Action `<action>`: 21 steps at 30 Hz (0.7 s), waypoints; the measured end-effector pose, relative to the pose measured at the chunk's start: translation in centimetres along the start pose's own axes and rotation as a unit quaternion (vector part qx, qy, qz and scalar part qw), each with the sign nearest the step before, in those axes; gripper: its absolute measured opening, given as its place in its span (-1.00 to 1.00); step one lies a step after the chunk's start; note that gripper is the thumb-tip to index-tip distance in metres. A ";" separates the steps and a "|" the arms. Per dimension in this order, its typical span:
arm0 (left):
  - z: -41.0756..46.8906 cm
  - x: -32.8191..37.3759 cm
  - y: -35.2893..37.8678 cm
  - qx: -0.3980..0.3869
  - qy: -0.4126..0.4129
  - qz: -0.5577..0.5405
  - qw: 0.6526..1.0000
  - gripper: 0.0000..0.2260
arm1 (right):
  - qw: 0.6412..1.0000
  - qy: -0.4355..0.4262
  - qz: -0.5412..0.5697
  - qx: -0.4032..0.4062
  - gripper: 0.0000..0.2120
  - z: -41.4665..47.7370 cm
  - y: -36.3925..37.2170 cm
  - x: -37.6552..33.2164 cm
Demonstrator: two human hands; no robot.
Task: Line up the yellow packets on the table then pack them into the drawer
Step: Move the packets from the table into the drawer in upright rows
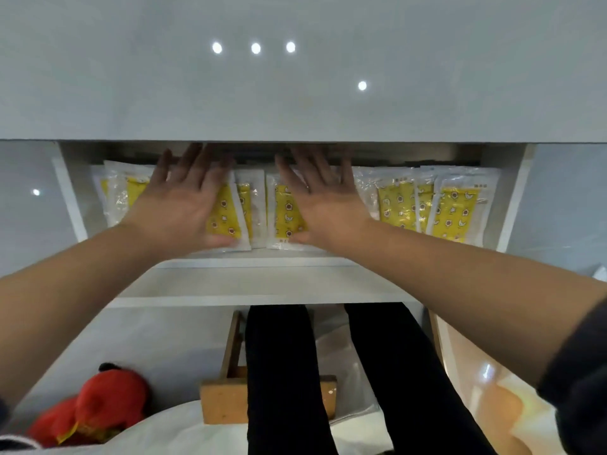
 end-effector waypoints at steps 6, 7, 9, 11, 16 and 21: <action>0.2 0.3 1.7 -0.008 0.021 0.096 0.995 0.10 | 0.998 0.058 -0.009 -0.025 0.06 0.8 0.7 -2.2; 0.2 0.3 1.7 -0.001 0.021 0.097 0.995 0.09 | 0.998 0.060 -0.015 -0.023 0.06 0.8 0.6 -2.2; 0.1 0.1 1.6 0.011 0.019 0.099 0.995 0.07 | 0.997 0.063 -0.028 -0.024 0.06 0.8 0.5 -2.3; -0.1 -0.1 1.5 0.023 0.025 0.099 0.994 0.06 | 0.997 0.067 -0.037 -0.027 0.07 0.9 0.4 -2.3; -0.4 -0.3 1.9 0.029 0.019 0.057 0.998 0.10 | 0.996 0.072 -0.039 0.018 0.21 1.0 -0.3 -3.3; 0.5 0.5 3.6 0.022 0.011 0.054 0.998 0.08 | 0.995 0.086 -0.046 0.021 0.26 1.6 0.6 -4.2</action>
Point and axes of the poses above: each hand's wrist, its own z-axis towards the middle knuckle, its own y-axis out of the palm, x = y × z, the point moved 6 cm from there along z, towards the middle knuckle, and after that the axes turned 7 degrees about -y, right-handed, at the moved point
